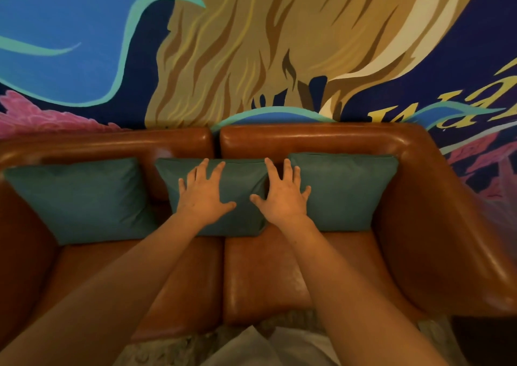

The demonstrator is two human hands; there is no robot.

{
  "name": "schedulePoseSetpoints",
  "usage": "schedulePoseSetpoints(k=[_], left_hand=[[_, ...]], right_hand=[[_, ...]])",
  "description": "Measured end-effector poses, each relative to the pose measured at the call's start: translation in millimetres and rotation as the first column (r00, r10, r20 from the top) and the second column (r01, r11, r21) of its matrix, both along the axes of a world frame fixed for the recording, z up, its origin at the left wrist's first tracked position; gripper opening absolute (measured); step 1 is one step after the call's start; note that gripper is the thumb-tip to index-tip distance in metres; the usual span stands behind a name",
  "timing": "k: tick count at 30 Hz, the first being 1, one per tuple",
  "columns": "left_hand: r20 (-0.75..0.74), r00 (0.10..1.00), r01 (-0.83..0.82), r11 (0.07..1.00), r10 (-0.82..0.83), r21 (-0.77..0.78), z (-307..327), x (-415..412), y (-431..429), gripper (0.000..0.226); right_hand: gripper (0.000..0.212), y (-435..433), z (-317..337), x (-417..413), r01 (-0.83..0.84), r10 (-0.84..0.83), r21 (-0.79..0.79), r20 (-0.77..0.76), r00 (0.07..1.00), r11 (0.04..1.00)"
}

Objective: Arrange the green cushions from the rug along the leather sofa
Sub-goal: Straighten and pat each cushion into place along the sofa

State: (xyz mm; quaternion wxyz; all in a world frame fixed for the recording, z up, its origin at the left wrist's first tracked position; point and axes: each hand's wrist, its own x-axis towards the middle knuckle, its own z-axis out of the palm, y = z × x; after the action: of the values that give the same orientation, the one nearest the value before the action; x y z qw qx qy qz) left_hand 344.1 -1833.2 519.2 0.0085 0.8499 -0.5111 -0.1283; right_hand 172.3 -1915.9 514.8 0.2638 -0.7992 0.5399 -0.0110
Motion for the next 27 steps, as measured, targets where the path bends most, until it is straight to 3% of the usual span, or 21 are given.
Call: schedulePoseSetpoints(k=[16,27], left_hand=[[0.053,0.995,-0.089,0.996,0.089,-0.004,1.6,-14.5,-14.6,0.115],[0.041,0.998,-0.06,0.996,0.057,0.064,-17.2,57.6,-25.2,0.114]], right_hand=[[0.099,-48.0,-3.1,-28.9,-0.146,0.147,0.011,-0.041,0.988,0.989],[0.097,-54.0,-31.8,27.4,-0.093,0.098,0.114,-0.035,0.995,0.989]])
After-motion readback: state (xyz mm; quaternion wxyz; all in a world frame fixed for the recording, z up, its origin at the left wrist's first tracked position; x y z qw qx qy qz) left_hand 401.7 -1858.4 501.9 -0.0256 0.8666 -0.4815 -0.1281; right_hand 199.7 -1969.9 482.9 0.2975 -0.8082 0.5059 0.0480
